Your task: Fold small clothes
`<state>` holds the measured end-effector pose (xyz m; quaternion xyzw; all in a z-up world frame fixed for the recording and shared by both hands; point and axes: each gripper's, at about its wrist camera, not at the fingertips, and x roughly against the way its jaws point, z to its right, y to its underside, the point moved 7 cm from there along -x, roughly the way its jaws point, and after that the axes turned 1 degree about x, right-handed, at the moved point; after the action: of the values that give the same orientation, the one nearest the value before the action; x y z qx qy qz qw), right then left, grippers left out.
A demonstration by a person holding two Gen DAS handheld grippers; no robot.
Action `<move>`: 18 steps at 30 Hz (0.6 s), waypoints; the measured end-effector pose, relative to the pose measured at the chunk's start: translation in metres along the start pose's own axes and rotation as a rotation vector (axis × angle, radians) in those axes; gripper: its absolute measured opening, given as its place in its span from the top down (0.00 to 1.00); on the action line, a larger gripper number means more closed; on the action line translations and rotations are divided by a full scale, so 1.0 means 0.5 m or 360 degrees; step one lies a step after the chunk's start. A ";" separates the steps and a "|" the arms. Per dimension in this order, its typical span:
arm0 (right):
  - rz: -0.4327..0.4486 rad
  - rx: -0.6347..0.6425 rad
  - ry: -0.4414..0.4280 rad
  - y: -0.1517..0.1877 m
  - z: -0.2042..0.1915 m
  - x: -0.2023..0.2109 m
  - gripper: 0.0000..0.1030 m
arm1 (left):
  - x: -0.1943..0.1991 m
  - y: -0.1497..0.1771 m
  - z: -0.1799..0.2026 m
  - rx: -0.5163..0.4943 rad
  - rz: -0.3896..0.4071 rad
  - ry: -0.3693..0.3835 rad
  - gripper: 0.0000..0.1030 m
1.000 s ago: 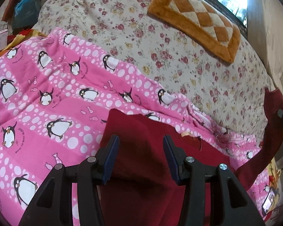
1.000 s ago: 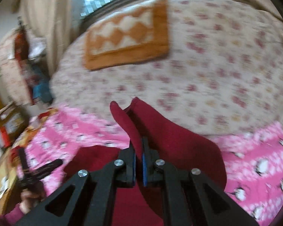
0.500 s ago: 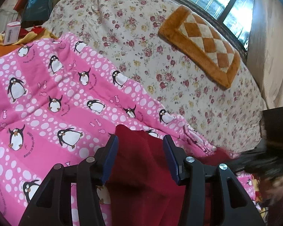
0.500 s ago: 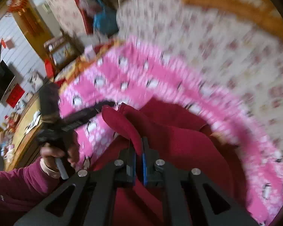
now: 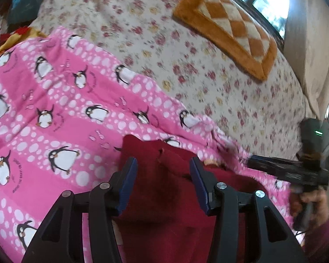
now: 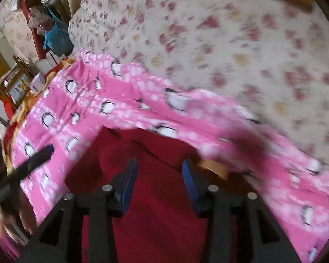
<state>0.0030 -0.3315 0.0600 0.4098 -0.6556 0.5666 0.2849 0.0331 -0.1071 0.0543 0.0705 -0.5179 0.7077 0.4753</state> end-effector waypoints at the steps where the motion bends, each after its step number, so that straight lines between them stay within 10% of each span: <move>1: 0.0018 0.0022 0.0023 0.029 0.015 0.033 0.53 | -0.004 0.004 0.006 -0.0015 -0.0009 -0.0001 0.72; 13: -0.0037 0.0277 0.0514 0.314 0.083 0.117 0.50 | -0.135 0.020 0.026 0.0115 -0.0224 -0.0088 0.70; 16: -0.0053 0.0222 0.0560 0.321 0.103 0.095 0.87 | -0.178 0.016 0.024 0.0161 -0.0268 -0.0128 0.88; 18: 0.0012 0.0143 0.0504 0.312 0.105 0.112 0.89 | -0.184 0.016 0.031 0.0126 -0.0281 -0.0137 1.00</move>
<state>-0.1548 -0.3913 0.0171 0.3252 -0.5782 0.6539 0.3638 0.0705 -0.1747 0.0016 0.1648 -0.5012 0.6793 0.5100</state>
